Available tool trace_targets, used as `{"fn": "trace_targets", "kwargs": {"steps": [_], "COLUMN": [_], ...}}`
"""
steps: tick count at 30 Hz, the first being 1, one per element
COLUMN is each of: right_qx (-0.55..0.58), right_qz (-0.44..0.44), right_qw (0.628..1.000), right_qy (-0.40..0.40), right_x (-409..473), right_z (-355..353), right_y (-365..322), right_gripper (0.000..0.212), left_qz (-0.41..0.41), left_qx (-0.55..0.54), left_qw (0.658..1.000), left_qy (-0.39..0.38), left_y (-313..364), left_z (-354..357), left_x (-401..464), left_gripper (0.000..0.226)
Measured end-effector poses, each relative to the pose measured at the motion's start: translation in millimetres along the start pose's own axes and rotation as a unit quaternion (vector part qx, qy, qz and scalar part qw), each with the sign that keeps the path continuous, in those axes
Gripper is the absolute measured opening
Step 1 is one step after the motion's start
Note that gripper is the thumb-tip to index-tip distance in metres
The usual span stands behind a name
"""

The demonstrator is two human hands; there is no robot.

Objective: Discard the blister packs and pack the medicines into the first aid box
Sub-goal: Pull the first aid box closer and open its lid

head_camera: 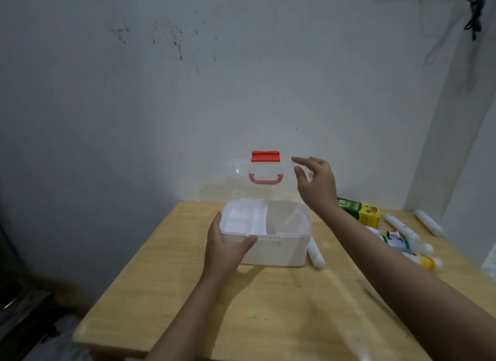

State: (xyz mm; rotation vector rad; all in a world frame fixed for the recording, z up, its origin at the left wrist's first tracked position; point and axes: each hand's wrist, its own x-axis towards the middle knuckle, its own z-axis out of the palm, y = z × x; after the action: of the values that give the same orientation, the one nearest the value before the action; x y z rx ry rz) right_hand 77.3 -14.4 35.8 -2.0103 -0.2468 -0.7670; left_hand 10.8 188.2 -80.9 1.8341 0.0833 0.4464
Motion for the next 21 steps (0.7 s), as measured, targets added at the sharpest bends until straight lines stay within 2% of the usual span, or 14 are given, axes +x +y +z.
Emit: {"fn": "trace_targets", "kwargs": {"steps": [12, 21], "right_qx": [-0.013, -0.012], "right_qz": [0.007, 0.04], "right_qw": [0.999, 0.997], "right_qy": [-0.037, -0.057], "right_x": [67, 84], "right_z": [41, 49], "right_y": [48, 69], "right_gripper": [0.063, 0.071], "left_qz": [0.017, 0.024], "left_qx": [-0.013, -0.053], "left_qw": [1.0, 0.998], "left_qy": [0.014, 0.02], "left_y": [-4, -10], "left_z": [25, 28], "left_x": [52, 54], "left_gripper": [0.098, 0.1]}}
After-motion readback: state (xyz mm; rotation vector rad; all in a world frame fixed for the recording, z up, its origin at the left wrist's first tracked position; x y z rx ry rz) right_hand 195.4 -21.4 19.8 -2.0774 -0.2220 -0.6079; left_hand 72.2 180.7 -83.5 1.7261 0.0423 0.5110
